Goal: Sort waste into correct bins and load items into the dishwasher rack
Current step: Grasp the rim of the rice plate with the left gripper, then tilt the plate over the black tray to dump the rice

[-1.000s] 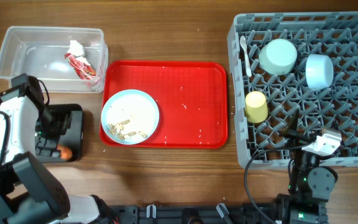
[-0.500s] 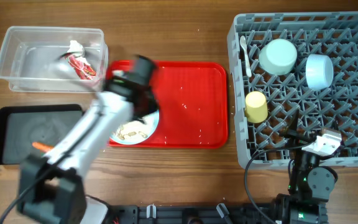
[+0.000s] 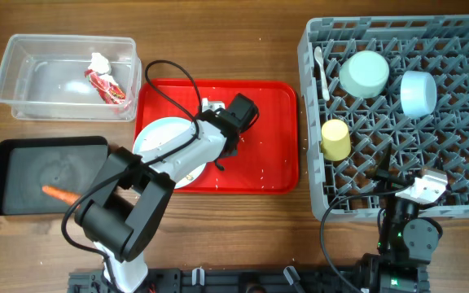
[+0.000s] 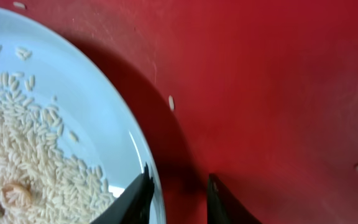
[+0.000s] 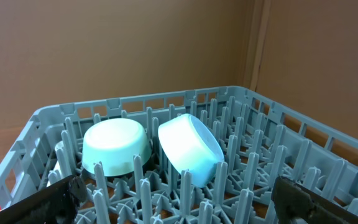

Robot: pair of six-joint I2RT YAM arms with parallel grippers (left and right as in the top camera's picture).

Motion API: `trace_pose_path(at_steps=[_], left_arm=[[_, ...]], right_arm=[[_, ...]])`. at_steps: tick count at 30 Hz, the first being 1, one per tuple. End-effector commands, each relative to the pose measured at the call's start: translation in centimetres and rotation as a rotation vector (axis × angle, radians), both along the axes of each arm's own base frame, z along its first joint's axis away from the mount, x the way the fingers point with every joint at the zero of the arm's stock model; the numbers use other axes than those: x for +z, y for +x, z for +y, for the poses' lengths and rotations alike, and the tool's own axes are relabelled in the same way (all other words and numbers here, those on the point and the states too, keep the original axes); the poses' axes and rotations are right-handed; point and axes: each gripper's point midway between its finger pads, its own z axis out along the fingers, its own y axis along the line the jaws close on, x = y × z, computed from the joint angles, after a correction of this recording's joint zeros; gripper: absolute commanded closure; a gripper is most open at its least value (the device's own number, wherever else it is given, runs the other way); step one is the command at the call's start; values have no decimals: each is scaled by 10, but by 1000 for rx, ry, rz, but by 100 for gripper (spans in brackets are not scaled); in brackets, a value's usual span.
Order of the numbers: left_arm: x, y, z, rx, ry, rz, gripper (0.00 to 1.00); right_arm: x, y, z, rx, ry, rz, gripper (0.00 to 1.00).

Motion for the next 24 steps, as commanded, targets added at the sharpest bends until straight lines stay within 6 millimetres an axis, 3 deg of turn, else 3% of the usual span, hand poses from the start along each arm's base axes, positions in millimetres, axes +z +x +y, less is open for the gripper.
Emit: trace_pose_path(at_steps=[1, 2, 4, 8, 11, 17, 24], left_arm=[[-7, 8, 6, 16, 41, -20, 73], [-12, 7, 7, 15, 50, -8, 73], [-20, 4, 9, 15, 65, 13, 96], [-14, 0, 12, 14, 76, 29, 96], [11, 1, 11, 14, 78, 31, 96], [80, -1, 12, -40, 79, 26, 96], [138, -21, 42, -1, 56, -5, 96]], right_arm=[[2, -1, -2, -13, -13, -7, 0], [2, -1, -2, -13, -13, -7, 0], [2, -1, -2, -13, -13, -7, 0], [2, -1, -2, -13, -13, -7, 0], [2, -1, -2, -13, -13, -7, 0], [2, -1, -2, -13, -13, -7, 0], [2, -1, -2, -13, -13, -7, 0]])
